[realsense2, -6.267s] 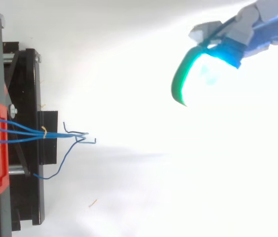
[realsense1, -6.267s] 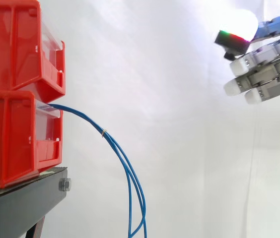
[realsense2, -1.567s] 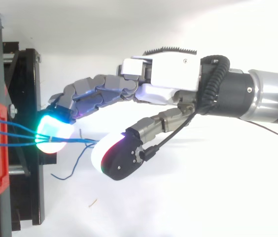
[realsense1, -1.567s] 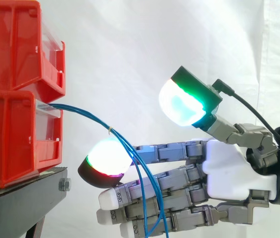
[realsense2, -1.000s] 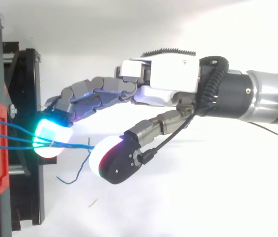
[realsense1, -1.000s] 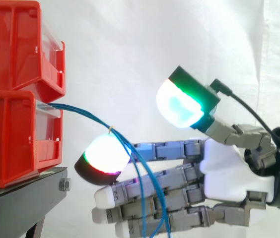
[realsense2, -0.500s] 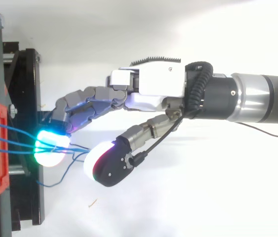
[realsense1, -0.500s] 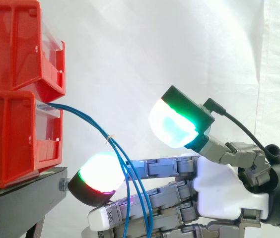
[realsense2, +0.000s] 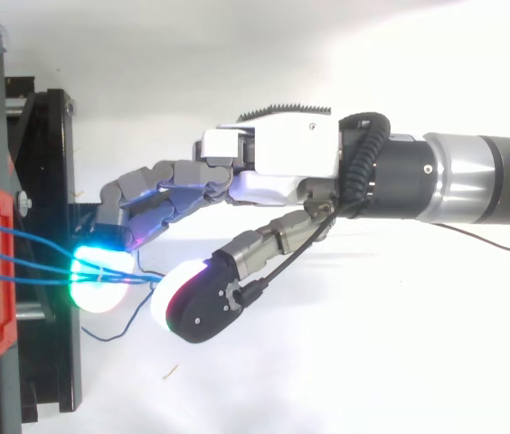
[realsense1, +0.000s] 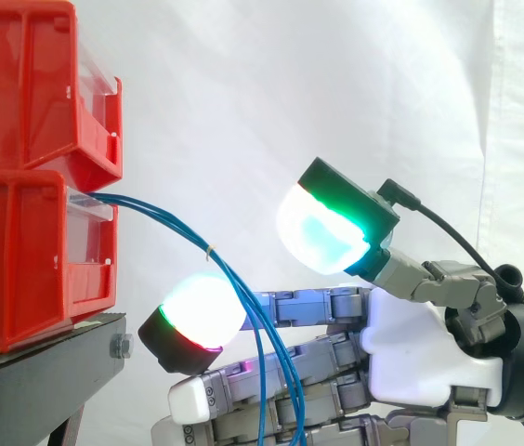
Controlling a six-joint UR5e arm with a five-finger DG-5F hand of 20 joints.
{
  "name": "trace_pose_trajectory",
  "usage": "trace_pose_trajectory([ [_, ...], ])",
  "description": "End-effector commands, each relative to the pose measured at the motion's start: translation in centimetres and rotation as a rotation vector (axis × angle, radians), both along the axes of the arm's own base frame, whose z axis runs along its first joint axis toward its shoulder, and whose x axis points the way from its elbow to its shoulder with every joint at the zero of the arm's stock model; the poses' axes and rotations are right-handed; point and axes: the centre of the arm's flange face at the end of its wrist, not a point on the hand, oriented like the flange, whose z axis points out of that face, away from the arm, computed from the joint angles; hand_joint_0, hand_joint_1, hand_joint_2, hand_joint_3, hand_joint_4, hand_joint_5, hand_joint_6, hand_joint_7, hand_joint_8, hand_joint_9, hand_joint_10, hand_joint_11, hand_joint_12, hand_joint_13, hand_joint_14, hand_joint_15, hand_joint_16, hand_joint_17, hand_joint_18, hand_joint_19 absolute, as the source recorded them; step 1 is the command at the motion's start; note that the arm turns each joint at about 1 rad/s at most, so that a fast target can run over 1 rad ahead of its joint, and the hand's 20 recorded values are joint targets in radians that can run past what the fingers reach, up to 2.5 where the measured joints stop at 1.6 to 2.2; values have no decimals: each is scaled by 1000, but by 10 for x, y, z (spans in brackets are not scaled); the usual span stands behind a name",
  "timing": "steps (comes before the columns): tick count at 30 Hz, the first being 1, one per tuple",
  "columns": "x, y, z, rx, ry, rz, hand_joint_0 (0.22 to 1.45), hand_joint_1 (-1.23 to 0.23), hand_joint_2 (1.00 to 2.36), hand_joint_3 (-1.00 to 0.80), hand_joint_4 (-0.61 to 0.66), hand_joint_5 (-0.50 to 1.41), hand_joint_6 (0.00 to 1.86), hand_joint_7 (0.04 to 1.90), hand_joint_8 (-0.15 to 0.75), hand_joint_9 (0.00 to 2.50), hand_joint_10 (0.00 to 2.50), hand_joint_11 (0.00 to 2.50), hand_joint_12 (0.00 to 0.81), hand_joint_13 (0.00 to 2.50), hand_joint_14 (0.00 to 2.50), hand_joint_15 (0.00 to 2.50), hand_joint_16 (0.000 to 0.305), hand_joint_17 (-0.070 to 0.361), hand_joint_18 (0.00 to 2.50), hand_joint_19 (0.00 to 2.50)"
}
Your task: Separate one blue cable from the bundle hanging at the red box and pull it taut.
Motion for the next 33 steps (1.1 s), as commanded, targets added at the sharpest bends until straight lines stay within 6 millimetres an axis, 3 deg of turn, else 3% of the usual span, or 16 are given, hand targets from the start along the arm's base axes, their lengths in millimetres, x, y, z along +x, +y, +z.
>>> trace_pose_trajectory([
  [1,-1,-3,4,2,-2,4,580,-674,1006,-396,188,-161,502,1100,269,542,8,314,294,458,6,149,29,65,255,45],
  [6,-3,-8,23,-14,-19,7,581,-674,1006,-397,186,-156,502,1123,269,554,9,328,295,469,5,148,28,64,262,45],
  [16,-6,-14,41,-62,-28,-6,600,-672,1008,-367,173,-146,501,1173,273,575,9,337,292,491,5,154,27,62,280,52],
  [21,-6,-15,40,-100,-25,-12,613,-682,1009,-341,158,-140,501,1217,272,584,9,341,289,495,6,156,27,61,290,52],
  [26,-6,-17,40,-108,-25,-17,642,-579,1012,-256,137,-136,504,1243,267,592,9,335,286,501,6,165,27,60,286,76],
  [33,-7,-18,40,-120,-25,-20,590,-561,1008,-378,152,-137,509,1246,271,591,10,354,286,499,6,170,27,61,280,67],
])
